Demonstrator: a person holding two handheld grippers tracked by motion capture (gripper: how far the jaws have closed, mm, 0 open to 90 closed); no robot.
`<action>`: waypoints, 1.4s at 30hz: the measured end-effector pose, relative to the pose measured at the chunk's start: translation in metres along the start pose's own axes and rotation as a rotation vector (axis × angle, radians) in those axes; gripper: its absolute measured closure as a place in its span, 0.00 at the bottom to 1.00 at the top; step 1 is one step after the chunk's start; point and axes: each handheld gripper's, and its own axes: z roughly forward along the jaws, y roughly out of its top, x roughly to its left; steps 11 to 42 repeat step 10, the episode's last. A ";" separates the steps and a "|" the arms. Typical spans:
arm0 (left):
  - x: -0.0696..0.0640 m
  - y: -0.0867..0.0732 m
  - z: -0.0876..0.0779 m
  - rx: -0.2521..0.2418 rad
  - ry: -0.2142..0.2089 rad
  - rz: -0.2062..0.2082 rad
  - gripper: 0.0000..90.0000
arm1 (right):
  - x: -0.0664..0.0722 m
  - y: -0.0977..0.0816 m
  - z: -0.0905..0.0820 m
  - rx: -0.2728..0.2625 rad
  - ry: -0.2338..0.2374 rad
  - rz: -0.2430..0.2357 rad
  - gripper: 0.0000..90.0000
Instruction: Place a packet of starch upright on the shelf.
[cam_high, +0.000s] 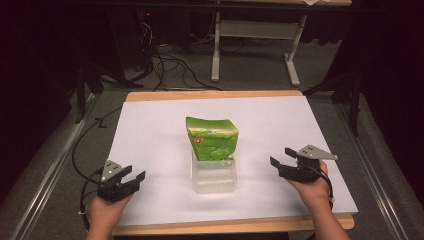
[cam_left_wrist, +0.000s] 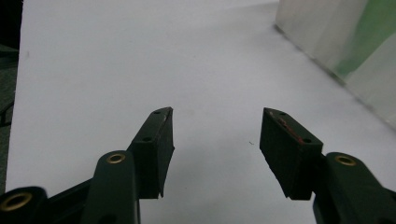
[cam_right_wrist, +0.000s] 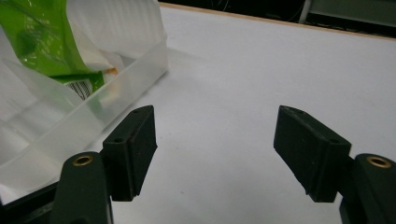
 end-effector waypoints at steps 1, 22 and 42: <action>0.000 0.000 0.000 0.000 0.000 0.001 0.50 | 0.000 0.000 0.001 0.000 0.002 -0.001 0.34; 0.002 -0.001 -0.002 -0.002 0.013 -0.014 0.51 | -0.003 -0.001 -0.001 0.000 0.008 0.012 0.34; 0.002 -0.001 -0.002 -0.002 0.013 -0.014 0.51 | -0.003 -0.001 -0.001 0.000 0.008 0.012 0.34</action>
